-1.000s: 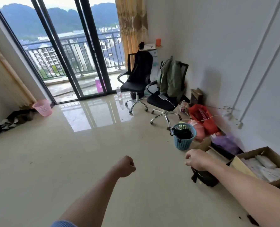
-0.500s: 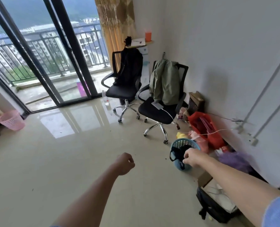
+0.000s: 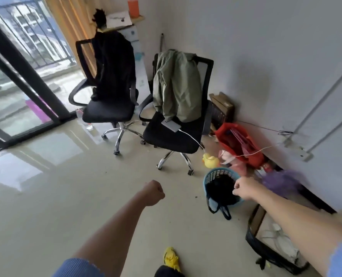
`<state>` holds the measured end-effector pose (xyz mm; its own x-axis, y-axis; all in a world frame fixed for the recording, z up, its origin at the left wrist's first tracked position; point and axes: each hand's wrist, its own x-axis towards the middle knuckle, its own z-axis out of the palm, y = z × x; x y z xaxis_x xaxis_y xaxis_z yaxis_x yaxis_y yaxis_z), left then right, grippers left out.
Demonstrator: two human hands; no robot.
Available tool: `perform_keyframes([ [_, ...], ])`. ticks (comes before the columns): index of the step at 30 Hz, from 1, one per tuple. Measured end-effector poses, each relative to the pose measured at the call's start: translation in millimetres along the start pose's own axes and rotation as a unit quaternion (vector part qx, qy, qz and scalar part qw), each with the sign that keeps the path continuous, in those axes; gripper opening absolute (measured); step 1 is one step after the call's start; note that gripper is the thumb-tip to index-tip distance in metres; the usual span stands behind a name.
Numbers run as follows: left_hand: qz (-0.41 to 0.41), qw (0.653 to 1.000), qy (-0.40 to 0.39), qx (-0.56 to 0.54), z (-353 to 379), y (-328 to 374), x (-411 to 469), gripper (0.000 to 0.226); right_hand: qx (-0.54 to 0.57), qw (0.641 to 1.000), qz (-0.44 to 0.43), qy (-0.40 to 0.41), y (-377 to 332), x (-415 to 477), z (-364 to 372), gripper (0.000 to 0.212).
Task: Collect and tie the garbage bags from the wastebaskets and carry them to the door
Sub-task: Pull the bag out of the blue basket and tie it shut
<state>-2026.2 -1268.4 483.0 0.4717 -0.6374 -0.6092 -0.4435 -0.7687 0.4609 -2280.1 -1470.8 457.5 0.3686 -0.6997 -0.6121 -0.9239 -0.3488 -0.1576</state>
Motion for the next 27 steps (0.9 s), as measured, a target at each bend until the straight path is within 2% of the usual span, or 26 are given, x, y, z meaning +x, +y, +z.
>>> perform_keyframes([
  [8,0.038,0.991,-0.1,0.075,-18.4,67.7,135.0,0.016,0.086,0.991,0.092,-0.035,2.4,77.9,6.5,0.012],
  [10,0.038,0.987,-0.126,0.09,-8.4,83.2,166.6,0.009,0.102,0.986,0.123,-0.052,13.4,105.8,15.1,0.019],
  [12,0.024,0.984,-0.143,0.1,6.9,91.9,200.3,0.016,0.116,0.98,0.143,-0.075,24.4,137.7,25.3,0.023],
  [20,-0.022,0.966,-0.227,0.12,71.3,109.4,328.5,0.014,0.212,0.949,0.198,-0.127,54.5,262.8,75.3,0.021],
  [27,-0.032,0.953,-0.274,0.129,159.6,94.4,439.5,0.028,0.292,0.895,0.3,-0.153,68.9,361.5,150.8,0.056],
])
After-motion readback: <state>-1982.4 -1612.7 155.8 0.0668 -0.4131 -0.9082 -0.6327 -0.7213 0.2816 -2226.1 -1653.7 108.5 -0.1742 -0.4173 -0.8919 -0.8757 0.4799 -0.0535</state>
